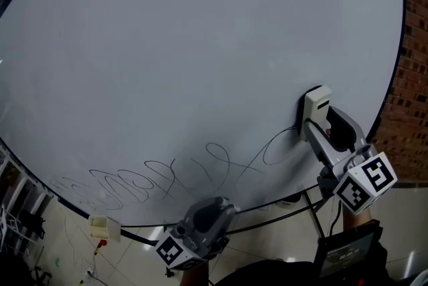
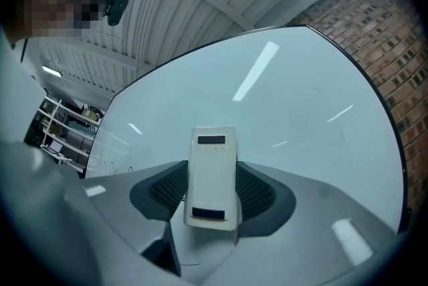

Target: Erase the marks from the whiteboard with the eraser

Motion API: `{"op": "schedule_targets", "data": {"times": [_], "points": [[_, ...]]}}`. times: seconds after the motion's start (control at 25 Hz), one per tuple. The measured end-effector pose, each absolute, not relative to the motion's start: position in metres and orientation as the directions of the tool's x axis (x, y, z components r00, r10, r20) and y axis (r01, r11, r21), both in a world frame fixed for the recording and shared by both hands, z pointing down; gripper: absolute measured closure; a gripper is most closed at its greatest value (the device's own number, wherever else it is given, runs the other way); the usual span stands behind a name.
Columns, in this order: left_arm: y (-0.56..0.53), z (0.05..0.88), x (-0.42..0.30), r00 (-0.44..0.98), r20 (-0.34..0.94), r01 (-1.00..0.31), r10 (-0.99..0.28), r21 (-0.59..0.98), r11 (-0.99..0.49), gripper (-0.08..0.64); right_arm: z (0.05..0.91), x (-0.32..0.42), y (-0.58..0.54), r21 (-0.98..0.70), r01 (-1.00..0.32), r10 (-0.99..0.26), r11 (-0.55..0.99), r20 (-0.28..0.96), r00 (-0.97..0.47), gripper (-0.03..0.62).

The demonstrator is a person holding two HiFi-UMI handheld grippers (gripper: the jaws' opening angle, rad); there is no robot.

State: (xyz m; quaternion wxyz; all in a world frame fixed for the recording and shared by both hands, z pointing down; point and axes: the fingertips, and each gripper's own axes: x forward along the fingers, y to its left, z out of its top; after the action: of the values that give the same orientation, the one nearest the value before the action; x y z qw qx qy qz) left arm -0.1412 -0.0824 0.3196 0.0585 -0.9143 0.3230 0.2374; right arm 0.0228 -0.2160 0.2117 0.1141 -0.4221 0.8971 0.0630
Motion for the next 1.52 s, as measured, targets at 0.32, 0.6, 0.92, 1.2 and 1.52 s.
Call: {"op": "schedule_targets", "data": {"times": [0.32, 0.6, 0.92, 1.2, 1.52], "points": [[-0.085, 0.322, -0.138, 0.685, -0.465, -0.612, -0.56, 0.05, -0.79, 0.499, 0.249, 0.019, -0.217, -0.009, -0.775, -0.764, 0.632, -0.176, -0.621, 0.367], [-0.087, 0.324, -0.133, 0.699, -0.453, -0.6, -0.554, 0.052, -0.798, 0.499, 0.362, 0.014, -0.221, -0.1, -0.777, -0.779, 0.622, 0.024, -0.626, 0.367], [-0.085, 0.325, -0.132, 0.706, -0.445, -0.596, -0.551, 0.047, -0.802, 0.499, 0.415, 0.011, -0.22, -0.116, -0.798, -0.787, 0.592, 0.128, -0.603, 0.367], [-0.078, 0.32, -0.135, 0.7, -0.452, -0.605, -0.552, 0.034, -0.795, 0.499, 0.348, 0.008, -0.218, -0.081, -0.786, -0.789, 0.613, -0.001, -0.615, 0.367], [-0.071, 0.318, -0.15, 0.668, -0.472, -0.635, -0.576, 0.041, -0.771, 0.499, 0.221, 0.007, -0.211, -0.027, -0.758, -0.74, 0.652, -0.243, -0.628, 0.367]]}}
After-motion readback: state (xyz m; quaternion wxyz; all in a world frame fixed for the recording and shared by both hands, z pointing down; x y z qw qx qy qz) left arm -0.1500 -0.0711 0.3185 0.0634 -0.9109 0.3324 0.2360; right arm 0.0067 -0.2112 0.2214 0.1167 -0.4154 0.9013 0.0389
